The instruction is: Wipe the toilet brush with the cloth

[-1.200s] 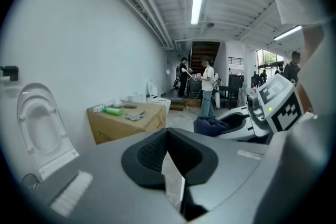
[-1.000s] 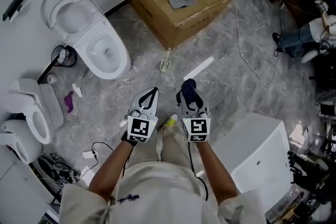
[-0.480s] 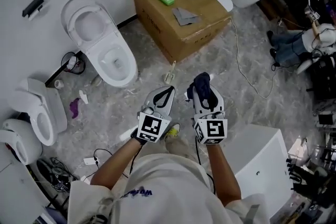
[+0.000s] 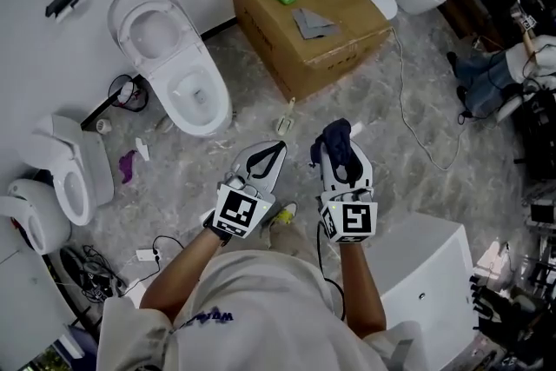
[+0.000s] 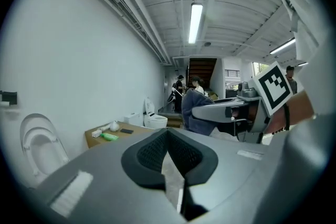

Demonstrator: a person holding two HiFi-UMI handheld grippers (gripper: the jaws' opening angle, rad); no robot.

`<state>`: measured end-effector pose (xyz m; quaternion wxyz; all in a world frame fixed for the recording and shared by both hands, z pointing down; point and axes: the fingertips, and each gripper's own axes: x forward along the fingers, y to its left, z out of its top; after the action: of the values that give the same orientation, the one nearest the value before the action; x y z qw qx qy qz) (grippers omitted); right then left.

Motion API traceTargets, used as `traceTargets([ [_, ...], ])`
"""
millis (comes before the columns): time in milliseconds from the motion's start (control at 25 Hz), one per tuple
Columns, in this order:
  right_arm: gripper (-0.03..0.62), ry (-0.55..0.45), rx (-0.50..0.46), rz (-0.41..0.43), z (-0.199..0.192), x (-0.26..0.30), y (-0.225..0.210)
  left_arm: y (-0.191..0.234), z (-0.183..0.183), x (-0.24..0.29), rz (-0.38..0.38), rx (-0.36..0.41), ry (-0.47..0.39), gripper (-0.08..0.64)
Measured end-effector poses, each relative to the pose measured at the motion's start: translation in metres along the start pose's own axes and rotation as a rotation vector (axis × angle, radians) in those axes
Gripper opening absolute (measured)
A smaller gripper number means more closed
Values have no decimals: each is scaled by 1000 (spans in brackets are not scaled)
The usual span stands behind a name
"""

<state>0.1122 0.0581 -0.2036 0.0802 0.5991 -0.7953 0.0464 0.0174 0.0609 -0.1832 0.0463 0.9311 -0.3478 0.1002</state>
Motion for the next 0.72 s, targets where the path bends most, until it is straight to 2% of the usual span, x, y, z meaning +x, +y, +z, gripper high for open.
traceTargets([
  [120,151,12,-14,-2,-2,-1,1,13,-2,-9,36,-26,9,0],
  [320,151,-5,-5,-18,12,-4,-19,15,18,2,55,-15,-31,0],
  [720,150,-9,-26,25,19,8,12,31,6,-3,50,-30,-11,0],
])
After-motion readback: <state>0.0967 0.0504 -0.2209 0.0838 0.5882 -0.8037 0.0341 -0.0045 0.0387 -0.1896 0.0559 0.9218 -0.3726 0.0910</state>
